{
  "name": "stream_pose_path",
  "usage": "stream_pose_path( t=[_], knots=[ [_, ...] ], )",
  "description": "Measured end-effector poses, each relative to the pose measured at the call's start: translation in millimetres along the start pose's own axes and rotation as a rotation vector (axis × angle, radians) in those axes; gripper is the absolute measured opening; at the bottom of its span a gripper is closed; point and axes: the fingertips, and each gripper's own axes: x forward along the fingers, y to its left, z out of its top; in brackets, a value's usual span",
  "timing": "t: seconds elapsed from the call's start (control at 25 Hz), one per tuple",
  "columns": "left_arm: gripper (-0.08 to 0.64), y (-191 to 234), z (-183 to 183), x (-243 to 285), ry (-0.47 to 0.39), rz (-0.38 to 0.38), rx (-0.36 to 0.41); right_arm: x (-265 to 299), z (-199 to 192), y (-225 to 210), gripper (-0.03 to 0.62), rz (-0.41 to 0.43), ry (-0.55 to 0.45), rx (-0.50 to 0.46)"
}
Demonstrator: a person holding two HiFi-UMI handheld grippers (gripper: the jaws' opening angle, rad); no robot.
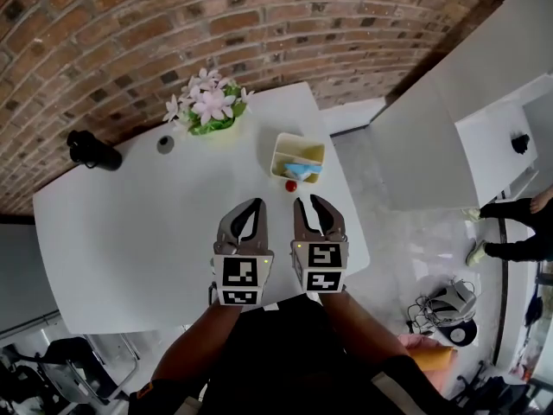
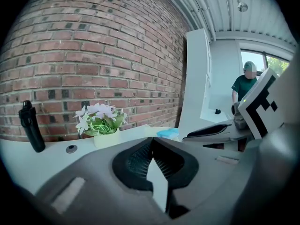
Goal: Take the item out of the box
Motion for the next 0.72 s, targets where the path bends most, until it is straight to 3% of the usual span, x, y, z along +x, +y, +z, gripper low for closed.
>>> stream_pose_path(
  t=[0.72],
  knots=[
    [0.028, 23.8, -21.7, 45.6, 0.085, 0.030, -0.007, 58.4, 0.0, -18.7, 0.140, -0.023, 0.043, 0.042]
  ],
)
